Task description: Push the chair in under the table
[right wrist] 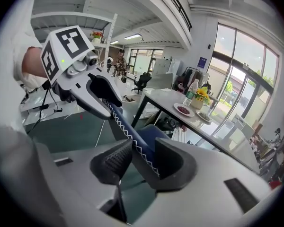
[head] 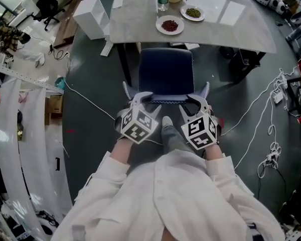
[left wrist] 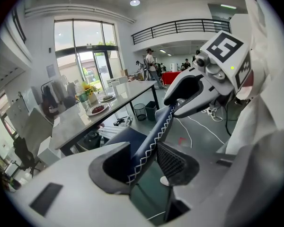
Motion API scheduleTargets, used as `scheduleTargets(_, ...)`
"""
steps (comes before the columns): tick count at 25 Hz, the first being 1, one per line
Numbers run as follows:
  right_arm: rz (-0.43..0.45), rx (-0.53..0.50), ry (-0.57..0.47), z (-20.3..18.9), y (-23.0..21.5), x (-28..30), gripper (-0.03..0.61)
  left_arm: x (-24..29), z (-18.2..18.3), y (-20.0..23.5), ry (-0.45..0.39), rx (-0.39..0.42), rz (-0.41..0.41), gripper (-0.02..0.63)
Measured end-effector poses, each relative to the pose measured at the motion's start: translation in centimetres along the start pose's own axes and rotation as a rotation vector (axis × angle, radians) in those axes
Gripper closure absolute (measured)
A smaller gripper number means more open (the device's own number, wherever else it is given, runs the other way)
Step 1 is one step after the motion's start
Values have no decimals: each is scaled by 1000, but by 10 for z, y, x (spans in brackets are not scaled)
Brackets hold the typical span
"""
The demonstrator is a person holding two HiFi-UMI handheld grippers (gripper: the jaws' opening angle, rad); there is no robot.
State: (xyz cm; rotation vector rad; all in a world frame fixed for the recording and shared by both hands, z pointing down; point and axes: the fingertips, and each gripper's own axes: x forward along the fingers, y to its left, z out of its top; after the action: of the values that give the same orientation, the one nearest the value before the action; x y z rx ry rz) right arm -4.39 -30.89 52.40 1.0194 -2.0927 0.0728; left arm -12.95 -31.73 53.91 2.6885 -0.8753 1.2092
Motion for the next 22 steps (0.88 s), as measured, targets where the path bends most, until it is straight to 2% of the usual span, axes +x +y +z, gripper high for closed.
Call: scheduleTargets(22,11,-5,20,39,-96,73,430,63,47,97,11,-16,-7,436)
